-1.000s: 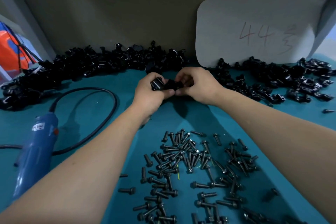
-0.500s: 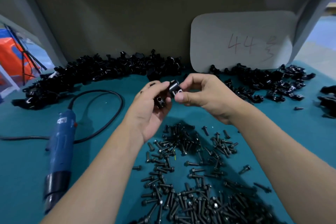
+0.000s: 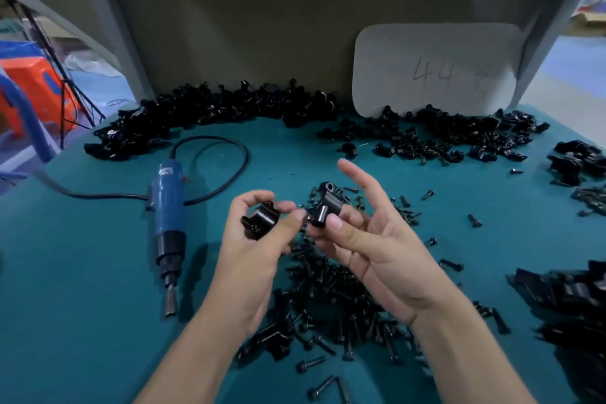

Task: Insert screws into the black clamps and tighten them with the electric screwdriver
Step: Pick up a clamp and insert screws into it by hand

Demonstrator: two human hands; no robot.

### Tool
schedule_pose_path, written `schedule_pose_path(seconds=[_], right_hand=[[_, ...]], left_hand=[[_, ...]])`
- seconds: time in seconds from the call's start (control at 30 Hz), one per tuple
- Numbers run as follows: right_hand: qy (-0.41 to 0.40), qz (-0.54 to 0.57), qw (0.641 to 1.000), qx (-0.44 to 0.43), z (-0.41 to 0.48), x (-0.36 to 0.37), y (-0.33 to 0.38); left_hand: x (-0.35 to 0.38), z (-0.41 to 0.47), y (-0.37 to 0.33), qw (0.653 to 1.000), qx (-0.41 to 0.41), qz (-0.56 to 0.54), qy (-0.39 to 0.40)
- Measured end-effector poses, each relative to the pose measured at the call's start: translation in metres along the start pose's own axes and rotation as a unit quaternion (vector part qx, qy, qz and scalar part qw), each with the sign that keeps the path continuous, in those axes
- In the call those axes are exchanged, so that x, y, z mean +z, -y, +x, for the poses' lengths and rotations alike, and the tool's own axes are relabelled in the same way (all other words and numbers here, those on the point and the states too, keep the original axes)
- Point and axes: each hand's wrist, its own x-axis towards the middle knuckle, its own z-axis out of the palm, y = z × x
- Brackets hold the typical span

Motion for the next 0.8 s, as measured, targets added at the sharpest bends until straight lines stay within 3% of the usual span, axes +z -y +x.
schedule_pose_path(seconds=[0.2, 0.33, 0.4, 0.5, 0.67, 0.8], right_hand=[[-0.068, 0.005, 0.998, -0.015, 0.006, -0.004, -0.021], [-0.106, 0.038, 0.993, -0.023, 0.008, -0.015, -0.023], [-0.105, 0.050, 0.993, -0.019, 0.009, -0.018, -0.026], [-0.085, 0.006, 0.996, -0.015, 0.010, -0.017, -0.030], [-0.056, -0.057, 0.997, -0.012, 0.009, -0.014, -0.033], [-0.063, -0.100, 0.992, -0.033, 0.009, -0.010, -0.033]], left_hand=[[-0.022, 0.007, 0.026, 0.969, 0.100, 0.218, 0.059], [-0.027, 0.010, 0.028, 0.954, 0.168, 0.239, 0.061], [-0.027, 0.009, 0.027, 0.958, 0.164, 0.227, 0.068], [-0.028, 0.010, 0.027, 0.967, 0.162, 0.176, 0.093], [-0.027, 0.009, 0.028, 0.947, 0.219, 0.214, 0.091], [-0.024, 0.009, 0.026, 0.953, 0.214, 0.191, 0.103]])
